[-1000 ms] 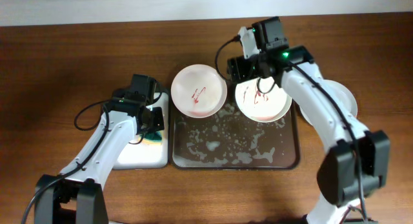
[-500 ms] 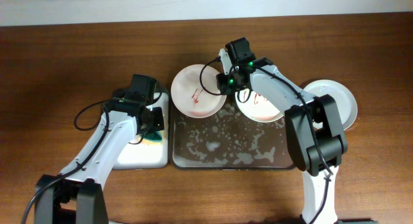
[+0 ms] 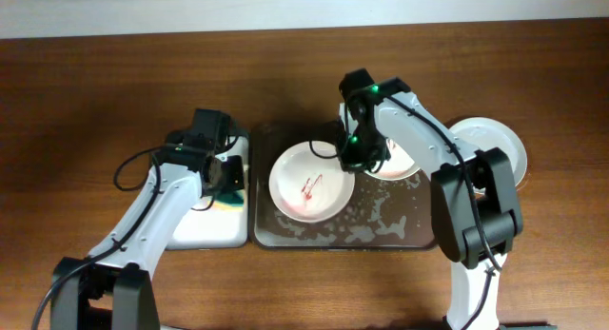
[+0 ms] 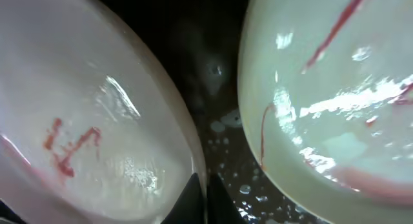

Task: Clean dirty plates on tray and stack at the side
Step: 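Scrub the pink plate with the sponge in the left gripper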

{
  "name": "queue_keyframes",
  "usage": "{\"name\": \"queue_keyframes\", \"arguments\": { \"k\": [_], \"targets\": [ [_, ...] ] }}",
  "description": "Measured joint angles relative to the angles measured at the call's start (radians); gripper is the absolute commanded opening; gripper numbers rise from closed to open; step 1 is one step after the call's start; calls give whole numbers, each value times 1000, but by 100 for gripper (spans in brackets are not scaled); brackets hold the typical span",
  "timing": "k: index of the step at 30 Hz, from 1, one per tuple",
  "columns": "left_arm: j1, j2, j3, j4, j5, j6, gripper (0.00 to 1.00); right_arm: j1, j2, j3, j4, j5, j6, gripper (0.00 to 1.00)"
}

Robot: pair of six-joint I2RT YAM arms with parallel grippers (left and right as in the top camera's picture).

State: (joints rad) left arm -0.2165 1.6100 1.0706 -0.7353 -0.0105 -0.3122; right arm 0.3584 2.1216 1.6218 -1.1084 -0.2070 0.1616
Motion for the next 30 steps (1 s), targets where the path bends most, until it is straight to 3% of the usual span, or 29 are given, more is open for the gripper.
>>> {"name": "queue_keyframes", "arguments": {
  "k": [6,16,22,30],
  "targets": [
    [-126,0,0,102,163,0,0,3,-10,-121,93,-5,24,4],
    [-322,119,0,304,168,-183,0,3,-17,-132,103,-7,27,4],
    [-382,207,0,440,168,-209,0,3,-17,-134,103,-11,31,4],
    [-394,245,32,339,77,-213,0,5,-17,-136,106,-29,35,4]
  ]
}}
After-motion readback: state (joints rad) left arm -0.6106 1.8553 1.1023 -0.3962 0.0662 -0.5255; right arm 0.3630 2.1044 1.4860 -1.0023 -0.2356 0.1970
